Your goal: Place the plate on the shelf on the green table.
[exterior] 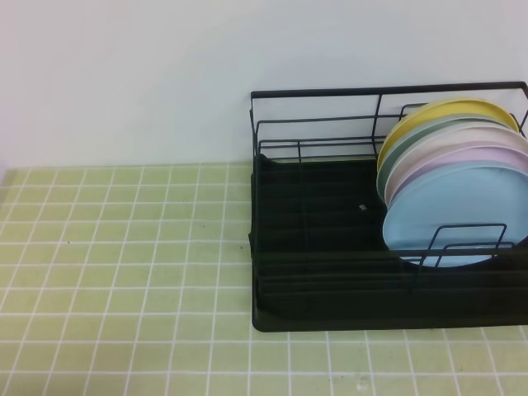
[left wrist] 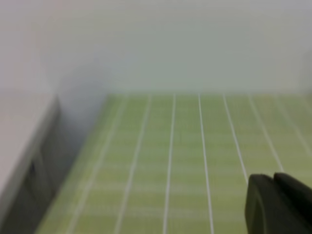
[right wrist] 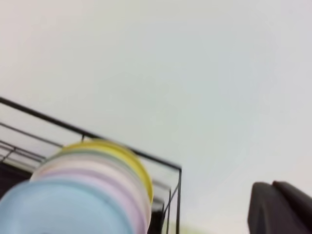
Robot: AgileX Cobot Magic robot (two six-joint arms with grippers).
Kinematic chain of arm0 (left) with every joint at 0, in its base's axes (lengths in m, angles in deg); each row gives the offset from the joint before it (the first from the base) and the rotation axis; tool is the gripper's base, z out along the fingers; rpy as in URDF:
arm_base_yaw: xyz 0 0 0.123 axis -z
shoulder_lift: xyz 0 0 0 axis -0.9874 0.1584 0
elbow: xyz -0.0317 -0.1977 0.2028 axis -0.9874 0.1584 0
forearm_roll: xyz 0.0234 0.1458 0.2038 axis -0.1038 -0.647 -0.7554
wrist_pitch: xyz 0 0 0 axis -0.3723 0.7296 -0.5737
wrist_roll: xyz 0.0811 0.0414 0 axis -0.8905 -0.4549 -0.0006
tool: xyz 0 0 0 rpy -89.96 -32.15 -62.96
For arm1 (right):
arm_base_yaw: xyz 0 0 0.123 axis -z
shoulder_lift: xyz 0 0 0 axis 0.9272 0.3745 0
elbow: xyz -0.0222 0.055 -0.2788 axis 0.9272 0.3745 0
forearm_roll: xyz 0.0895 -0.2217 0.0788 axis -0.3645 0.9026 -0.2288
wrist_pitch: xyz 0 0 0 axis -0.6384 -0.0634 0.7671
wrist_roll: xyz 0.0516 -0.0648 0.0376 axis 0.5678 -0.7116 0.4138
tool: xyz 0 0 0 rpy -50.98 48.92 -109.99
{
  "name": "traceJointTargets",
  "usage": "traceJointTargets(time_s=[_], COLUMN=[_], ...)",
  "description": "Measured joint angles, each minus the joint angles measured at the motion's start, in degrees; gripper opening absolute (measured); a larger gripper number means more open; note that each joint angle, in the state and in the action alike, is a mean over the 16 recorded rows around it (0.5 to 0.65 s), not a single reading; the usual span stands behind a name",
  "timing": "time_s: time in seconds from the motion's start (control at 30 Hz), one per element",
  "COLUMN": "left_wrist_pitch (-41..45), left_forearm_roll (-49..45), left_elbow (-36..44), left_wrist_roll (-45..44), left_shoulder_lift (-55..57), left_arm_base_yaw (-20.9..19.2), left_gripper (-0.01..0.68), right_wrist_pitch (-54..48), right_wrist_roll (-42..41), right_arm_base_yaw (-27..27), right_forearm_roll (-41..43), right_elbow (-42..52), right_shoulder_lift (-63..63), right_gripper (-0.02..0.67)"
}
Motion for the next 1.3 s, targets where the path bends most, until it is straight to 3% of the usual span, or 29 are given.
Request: traceJointTargets(time_s=[0.3, 0.57, 0.87, 1.3], left_wrist_pitch=[9.24, 9.87, 9.78, 9.74], left_forearm_roll=[-0.71, -0.96, -1.00, -1.07], left_elbow=[0.10, 0.22, 0.22, 0.22], left_wrist_roll=[2.49, 2.56, 2.56, 2.56], left_shoulder_lift=[-0.76, -0.60, -0.46, -0.52], left_arm_base_yaw=[0.04, 0.01, -0.04, -0.06], left_gripper=[-0.001, -0.001, -0.001, -0.001], right_wrist_pitch=[7.38, 9.81, 5.40, -2.00], right_wrist_roll=[18.25, 30.37, 36.46, 36.85], right_arm_base_yaw=[0.00, 0.00, 0.00, 0.00], right_forearm_roll=[13.04, 19.39, 23.13, 22.55], right_elbow=[20.13, 32.61, 35.31, 35.31], right_shoulder_lift=[-12.66, -21.76, -25.88, -25.96], right_gripper=[-0.004, -0.004, -0.004, -0.004])
